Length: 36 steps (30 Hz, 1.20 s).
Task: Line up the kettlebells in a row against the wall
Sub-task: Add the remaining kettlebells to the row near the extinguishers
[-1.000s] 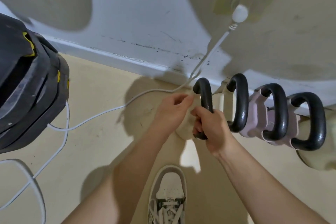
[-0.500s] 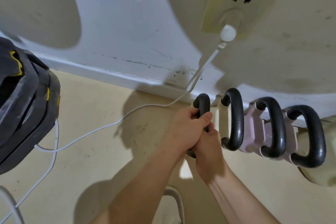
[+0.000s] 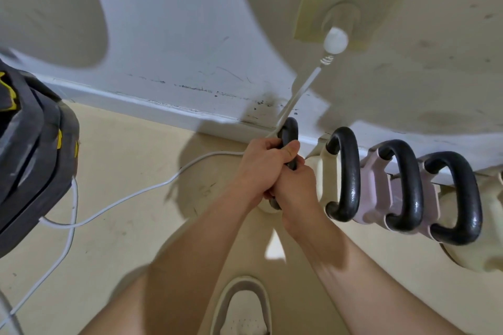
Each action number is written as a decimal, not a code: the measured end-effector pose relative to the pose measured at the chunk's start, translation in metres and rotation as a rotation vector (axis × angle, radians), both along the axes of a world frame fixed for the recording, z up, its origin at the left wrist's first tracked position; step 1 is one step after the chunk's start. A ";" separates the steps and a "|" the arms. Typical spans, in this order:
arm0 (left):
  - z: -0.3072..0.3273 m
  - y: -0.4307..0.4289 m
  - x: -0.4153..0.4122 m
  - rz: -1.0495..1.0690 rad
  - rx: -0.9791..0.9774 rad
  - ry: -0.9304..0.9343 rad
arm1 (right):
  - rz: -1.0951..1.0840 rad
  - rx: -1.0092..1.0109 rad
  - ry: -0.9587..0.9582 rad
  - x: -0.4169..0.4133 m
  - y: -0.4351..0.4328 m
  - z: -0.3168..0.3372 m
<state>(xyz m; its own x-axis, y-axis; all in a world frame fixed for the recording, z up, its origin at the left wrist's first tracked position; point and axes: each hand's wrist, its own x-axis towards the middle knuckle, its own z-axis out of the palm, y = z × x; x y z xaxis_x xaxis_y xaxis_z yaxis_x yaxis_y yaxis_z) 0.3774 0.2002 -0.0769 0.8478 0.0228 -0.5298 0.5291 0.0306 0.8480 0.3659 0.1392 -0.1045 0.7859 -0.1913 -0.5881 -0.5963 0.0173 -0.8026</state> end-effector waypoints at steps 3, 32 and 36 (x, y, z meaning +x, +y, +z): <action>0.001 0.000 0.003 0.029 -0.019 0.025 | 0.030 0.022 0.004 0.005 0.003 -0.003; 0.003 -0.021 -0.014 0.099 0.015 -0.122 | -0.205 -0.181 -0.047 -0.012 -0.078 0.034; 0.002 -0.022 -0.012 0.110 0.008 -0.108 | -0.215 -0.151 -0.043 -0.009 -0.084 0.032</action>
<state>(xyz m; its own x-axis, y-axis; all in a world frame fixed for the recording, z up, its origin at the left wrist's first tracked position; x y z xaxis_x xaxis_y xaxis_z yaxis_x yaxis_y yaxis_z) 0.3649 0.1781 -0.0751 0.8920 0.1226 -0.4352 0.4287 0.0762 0.9002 0.3568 0.0555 -0.0726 0.7416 -0.4394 -0.5070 -0.5569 0.0180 -0.8304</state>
